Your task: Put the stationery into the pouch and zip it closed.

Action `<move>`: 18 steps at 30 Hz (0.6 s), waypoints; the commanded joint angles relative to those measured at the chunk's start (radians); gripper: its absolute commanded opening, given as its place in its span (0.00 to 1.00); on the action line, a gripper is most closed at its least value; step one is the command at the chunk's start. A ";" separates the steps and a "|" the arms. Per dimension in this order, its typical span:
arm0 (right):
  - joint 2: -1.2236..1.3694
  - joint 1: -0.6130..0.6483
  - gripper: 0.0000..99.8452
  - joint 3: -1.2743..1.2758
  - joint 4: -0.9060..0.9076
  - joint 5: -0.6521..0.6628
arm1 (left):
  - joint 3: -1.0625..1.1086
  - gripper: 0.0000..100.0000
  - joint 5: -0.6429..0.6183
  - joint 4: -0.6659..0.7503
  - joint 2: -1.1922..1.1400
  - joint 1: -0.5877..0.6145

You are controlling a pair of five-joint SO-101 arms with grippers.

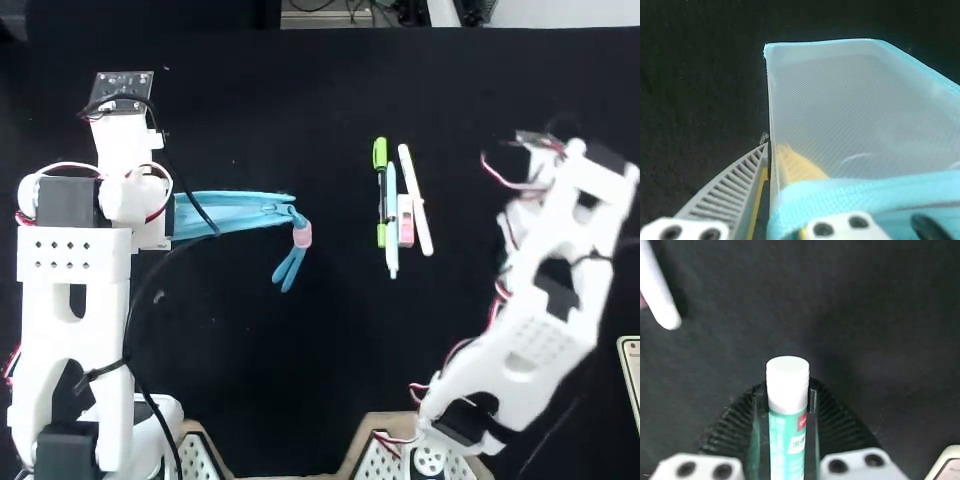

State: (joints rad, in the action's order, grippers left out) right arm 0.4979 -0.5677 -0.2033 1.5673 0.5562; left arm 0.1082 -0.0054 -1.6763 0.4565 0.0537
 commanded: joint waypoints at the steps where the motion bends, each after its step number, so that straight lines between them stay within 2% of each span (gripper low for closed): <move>1: -0.214 -0.048 0.01 0.286 -0.195 0.060 | 0.002 0.03 -0.003 0.006 0.003 -0.018; 6: -0.389 -0.029 0.02 0.567 -0.367 0.080 | 0.005 0.03 -0.003 0.006 0.003 -0.018; 8: -0.423 -0.029 0.06 0.627 -0.373 0.080 | 0.005 0.03 -0.002 0.006 0.003 -0.018; 11: -0.426 -0.029 0.14 0.650 -0.344 0.100 | -0.001 0.03 -0.002 0.006 0.003 -0.018; 18: -0.386 -0.006 0.14 0.584 -0.311 0.152 | -0.002 0.03 -0.002 0.006 0.005 -0.018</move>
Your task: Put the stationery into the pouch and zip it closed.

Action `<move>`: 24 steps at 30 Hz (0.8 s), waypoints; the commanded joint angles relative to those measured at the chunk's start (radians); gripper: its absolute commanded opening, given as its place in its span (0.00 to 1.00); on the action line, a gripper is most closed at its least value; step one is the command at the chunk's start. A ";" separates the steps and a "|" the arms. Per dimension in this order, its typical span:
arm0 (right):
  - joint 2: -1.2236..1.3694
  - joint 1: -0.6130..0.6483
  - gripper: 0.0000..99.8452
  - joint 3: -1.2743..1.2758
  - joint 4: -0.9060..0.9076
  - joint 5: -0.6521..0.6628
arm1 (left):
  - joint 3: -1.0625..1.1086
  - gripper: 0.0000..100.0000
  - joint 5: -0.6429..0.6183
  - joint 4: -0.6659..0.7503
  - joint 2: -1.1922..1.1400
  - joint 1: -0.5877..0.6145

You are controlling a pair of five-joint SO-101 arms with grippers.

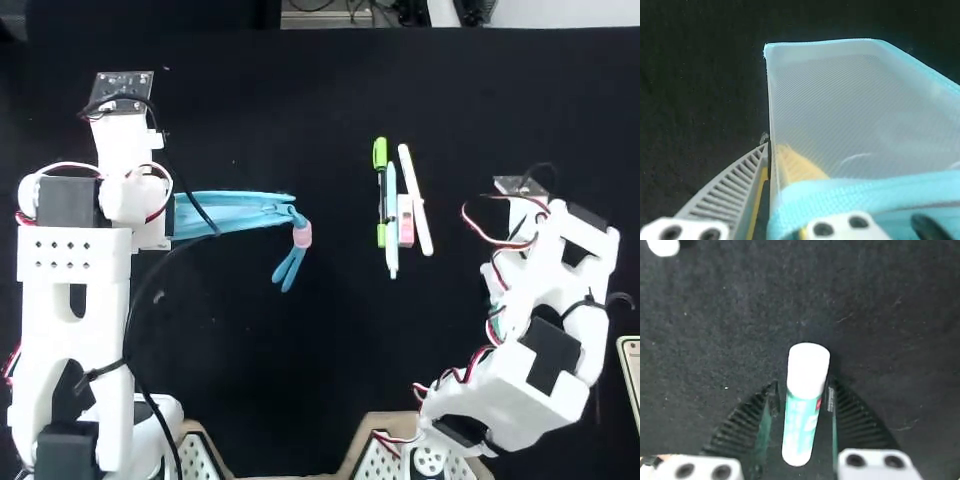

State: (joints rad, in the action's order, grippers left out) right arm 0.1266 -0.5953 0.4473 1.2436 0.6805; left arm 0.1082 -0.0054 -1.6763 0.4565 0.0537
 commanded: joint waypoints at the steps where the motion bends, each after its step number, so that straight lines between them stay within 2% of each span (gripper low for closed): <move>1: -0.002 0.026 0.14 -0.081 0.014 0.034 | -0.002 0.03 -0.002 0.006 0.005 -0.018; 11: 0.213 0.040 0.14 -0.245 0.055 0.046 | -0.002 0.03 -0.002 0.006 0.008 -0.018; 15: 0.214 0.026 0.07 -0.223 0.055 0.126 | -0.002 0.03 -0.002 0.006 0.008 -0.018; 19: 0.174 0.023 0.01 -0.159 0.048 0.187 | -0.002 0.03 -0.002 0.006 0.008 -0.018; 24: -0.053 0.006 0.01 -0.082 0.057 0.201 | -0.002 0.03 -0.002 0.006 0.008 -0.018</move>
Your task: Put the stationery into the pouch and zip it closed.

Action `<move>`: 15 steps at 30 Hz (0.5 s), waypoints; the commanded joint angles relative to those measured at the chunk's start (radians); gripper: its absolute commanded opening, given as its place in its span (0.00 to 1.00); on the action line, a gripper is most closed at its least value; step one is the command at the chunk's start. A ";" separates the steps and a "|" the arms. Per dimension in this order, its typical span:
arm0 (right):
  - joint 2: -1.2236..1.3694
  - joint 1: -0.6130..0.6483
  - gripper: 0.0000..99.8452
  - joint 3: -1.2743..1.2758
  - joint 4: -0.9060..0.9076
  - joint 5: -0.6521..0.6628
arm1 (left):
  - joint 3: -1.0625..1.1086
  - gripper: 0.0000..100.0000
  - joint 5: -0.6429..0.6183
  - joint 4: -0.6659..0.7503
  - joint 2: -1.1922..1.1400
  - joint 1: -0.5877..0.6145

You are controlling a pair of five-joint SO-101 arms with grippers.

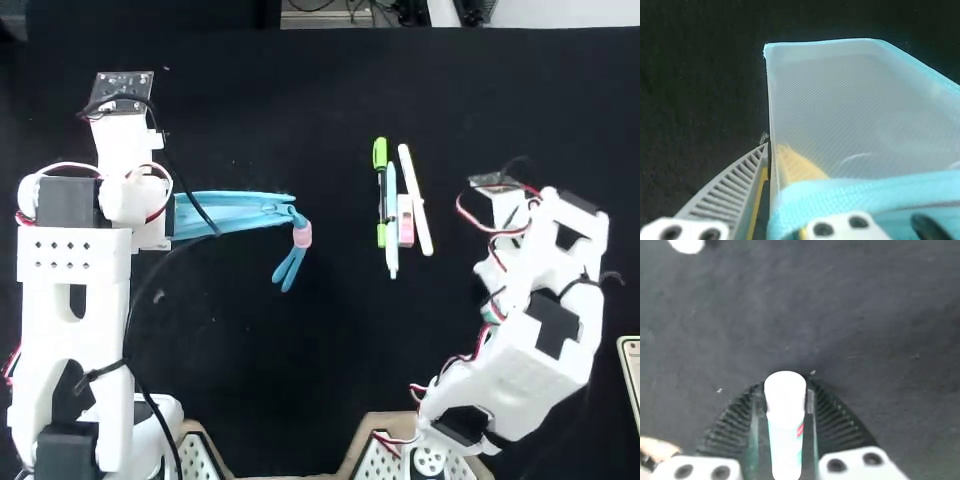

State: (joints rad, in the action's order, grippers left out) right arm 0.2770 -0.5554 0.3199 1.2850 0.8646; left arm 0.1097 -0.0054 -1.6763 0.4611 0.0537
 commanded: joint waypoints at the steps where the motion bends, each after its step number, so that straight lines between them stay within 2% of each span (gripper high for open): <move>1: -0.277 -0.034 0.01 0.067 0.031 0.017 | -0.004 0.03 -0.002 0.006 0.003 -0.018; 7: -0.763 0.026 0.01 0.203 0.101 -0.002 | -0.004 0.03 -0.002 0.006 0.000 -0.018; 11: -1.050 0.147 0.01 0.226 0.115 -0.144 | -0.004 0.03 -0.002 0.006 0.000 -0.018; 15: -1.273 0.353 0.01 0.225 0.114 -0.334 | -0.001 0.03 -0.002 0.006 0.000 -0.018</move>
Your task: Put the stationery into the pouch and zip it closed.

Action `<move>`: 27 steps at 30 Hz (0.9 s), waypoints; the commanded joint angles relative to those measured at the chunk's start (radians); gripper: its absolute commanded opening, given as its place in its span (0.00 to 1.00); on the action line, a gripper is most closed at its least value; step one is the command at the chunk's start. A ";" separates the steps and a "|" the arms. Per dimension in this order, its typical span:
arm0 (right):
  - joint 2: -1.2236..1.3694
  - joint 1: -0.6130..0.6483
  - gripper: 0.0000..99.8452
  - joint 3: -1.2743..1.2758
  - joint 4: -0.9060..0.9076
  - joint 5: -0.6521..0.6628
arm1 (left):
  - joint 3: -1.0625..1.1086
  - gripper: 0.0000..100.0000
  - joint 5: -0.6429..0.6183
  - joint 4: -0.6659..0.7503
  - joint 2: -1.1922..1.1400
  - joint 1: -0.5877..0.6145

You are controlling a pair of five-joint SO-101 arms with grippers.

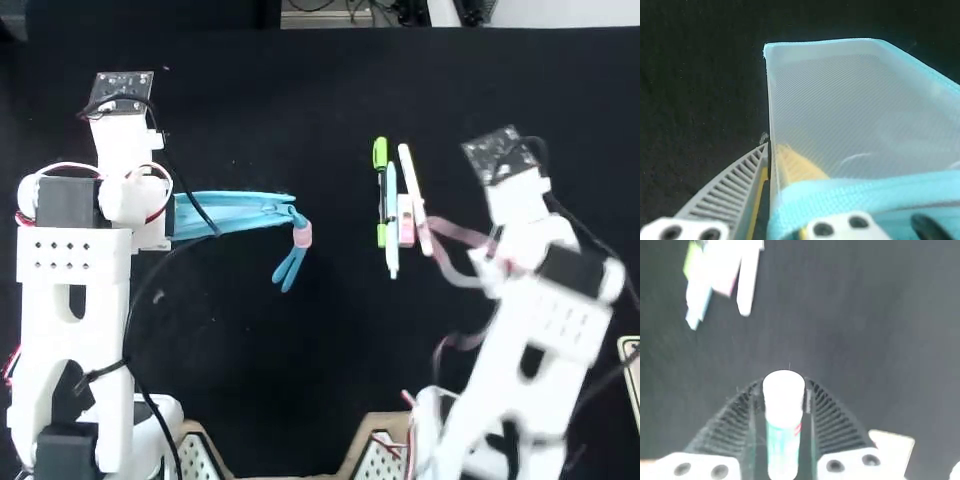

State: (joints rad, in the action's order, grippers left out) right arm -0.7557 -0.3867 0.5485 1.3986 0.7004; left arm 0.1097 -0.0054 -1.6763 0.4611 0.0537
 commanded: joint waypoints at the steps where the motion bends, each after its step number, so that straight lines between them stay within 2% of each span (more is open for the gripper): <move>1: -0.285 0.241 0.01 -0.005 -0.009 -0.222 | 0.002 0.03 -0.002 0.006 0.000 -0.018; 7: -0.444 0.565 0.01 -0.050 -0.166 -0.554 | 0.002 0.03 -0.002 0.006 0.000 -0.018; 11: -0.475 0.787 0.01 -0.033 -0.293 -0.671 | 0.004 0.03 -0.002 0.006 0.000 -0.018; 16: -0.475 0.970 0.01 0.038 -0.554 -0.690 | 0.004 0.03 -0.002 0.006 0.000 -0.018; 21: -0.472 1.048 0.01 0.137 -0.822 -0.690 | 0.004 0.03 -0.002 0.005 0.000 -0.018; 27: -0.470 1.138 0.01 0.297 -1.013 -0.689 | 0.004 0.03 -0.002 0.000 0.008 -0.018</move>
State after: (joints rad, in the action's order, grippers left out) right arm -1.2236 0.7089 0.7787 0.5178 0.0161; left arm 0.1097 -0.0054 -1.6763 0.4611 0.0537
